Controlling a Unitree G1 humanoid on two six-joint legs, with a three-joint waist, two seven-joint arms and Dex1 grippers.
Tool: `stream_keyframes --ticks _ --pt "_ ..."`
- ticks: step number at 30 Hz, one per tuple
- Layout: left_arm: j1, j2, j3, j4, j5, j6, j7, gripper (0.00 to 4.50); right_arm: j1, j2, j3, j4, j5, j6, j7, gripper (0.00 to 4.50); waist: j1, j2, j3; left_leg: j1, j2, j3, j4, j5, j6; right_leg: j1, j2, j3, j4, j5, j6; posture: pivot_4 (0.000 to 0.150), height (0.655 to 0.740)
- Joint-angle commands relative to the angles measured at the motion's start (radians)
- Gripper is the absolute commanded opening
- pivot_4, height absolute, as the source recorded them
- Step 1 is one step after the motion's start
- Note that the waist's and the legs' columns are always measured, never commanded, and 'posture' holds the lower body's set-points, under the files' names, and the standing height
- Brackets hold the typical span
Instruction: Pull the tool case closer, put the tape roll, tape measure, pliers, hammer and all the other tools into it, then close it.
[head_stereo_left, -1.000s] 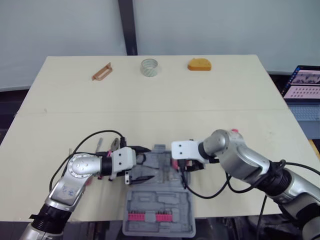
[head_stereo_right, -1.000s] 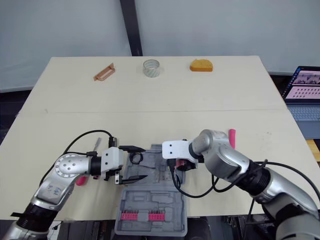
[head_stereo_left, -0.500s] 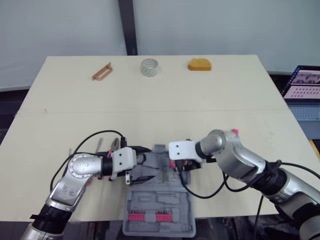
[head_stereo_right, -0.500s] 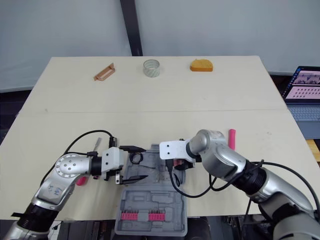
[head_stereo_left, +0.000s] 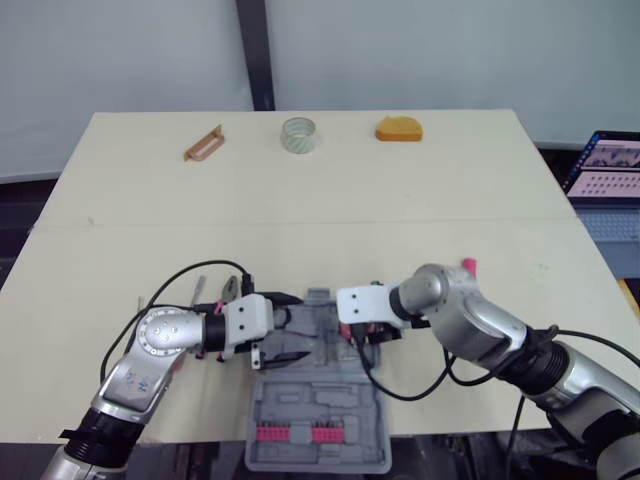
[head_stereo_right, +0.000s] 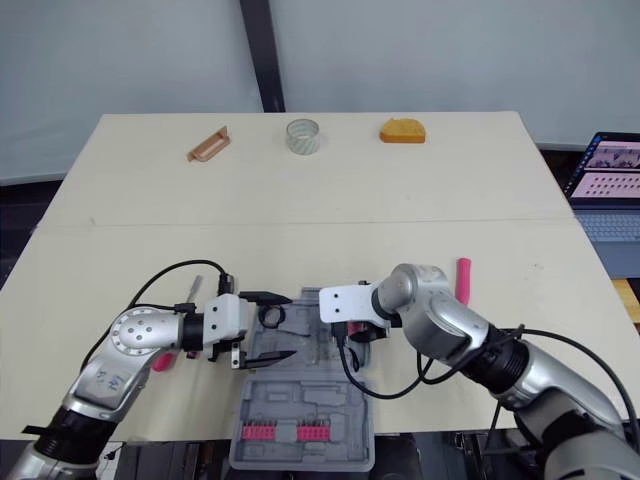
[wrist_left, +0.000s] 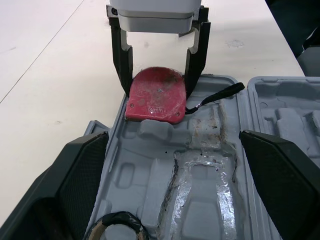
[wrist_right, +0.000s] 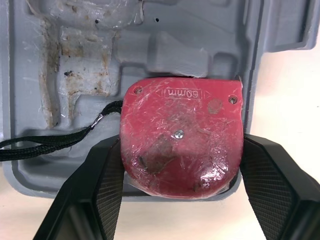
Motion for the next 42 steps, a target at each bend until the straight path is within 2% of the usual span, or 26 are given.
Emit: stream_keyframes --ticks 1,13,14,16,24,27,32,35,37,42 --pt "-0.003 -0.005 -0.002 -0.044 -0.011 -0.006 0.0 4.5 0.0 0.006 -0.01 -0.024 -0.016 0.003 0.005 2.89 0.0 0.0 0.0 0.0 0.0 0.0 0.0 0.0 0.0 0.0 0.0 0.0 0.0 0.0 0.0 0.15 0.74" --pt "-0.005 -0.002 -0.001 -0.044 -0.016 -0.005 -0.005 4.5 -0.002 0.005 -0.04 -0.065 -0.003 0.036 0.016 2.89 0.0 0.0 0.0 0.0 0.0 0.0 0.0 0.0 0.0 0.0 0.0 0.0 0.0 0.0 0.0 0.15 0.74" --pt "-0.004 -0.002 0.0 -0.046 -0.017 -0.003 -0.004 4.5 0.0 -0.001 -0.043 -0.073 -0.001 0.037 0.02 3.93 0.0 0.0 0.0 0.0 0.0 0.0 0.0 0.0 0.0 0.0 0.0 0.0 0.0 0.0 0.0 0.15 0.74" --pt "-0.002 -0.002 -0.001 -0.05 -0.019 0.0 -0.004 4.5 0.002 -0.008 -0.049 -0.088 0.006 0.045 0.027 4.43 0.0 0.0 0.0 0.0 0.0 0.0 0.0 0.0 0.0 0.0 0.0 0.0 0.0 0.0 0.0 0.15 0.74" --pt "0.001 -0.002 0.001 -0.061 -0.023 0.01 -0.006 4.5 0.006 -0.005 -0.091 -0.134 0.051 0.086 0.028 4.43 0.001 0.0 0.0 0.0 0.0 0.0 0.0 0.0 0.0 0.0 0.0 0.0 0.0 0.0 0.0 0.15 0.74" --pt "0.001 0.001 0.007 -0.069 -0.03 0.018 -0.007 4.5 0.029 0.012 -0.174 -0.157 0.121 0.096 0.019 4.43 0.0 0.0 0.0 0.0 0.0 0.0 0.0 0.0 0.0 0.0 0.0 0.0 0.0 0.0 0.0 0.15 0.74" --pt "0.0 0.007 0.017 -0.068 -0.04 0.024 -0.005 4.5 0.121 0.051 -0.357 -0.109 0.241 -0.076 -0.04 4.43 0.003 0.0 0.0 0.0 0.0 0.0 0.0 0.0 0.0 0.0 0.0 0.0 0.0 0.0 0.0 0.15 0.74" --pt "-0.009 0.005 0.018 -0.064 -0.043 0.03 -0.004 4.5 0.204 0.1 -0.469 -0.023 0.323 -0.215 -0.078 3.57 0.001 0.0 0.0 0.0 0.0 0.0 -0.001 0.0 0.0 0.0 0.0 0.0 0.0 0.0 0.0 0.15 0.74" --pt "-0.017 0.004 0.017 -0.06 -0.043 0.033 -0.004 4.5 0.258 0.106 -0.499 0.028 0.356 -0.296 -0.071 2.67 0.004 0.0 0.0 0.0 0.0 0.0 -0.001 0.0 0.0 0.0 0.0 0.0 0.0 0.0 0.0 0.15 0.74" --pt "-0.025 0.002 0.017 -0.058 -0.042 0.037 -0.003 4.5 0.335 0.103 -0.516 0.124 0.381 -0.453 -0.058 2.67 0.0 0.0 0.0 0.001 0.0 0.0 -0.001 0.0 0.0 0.001 0.0 0.0 0.0 0.0 0.0 0.15 0.74"
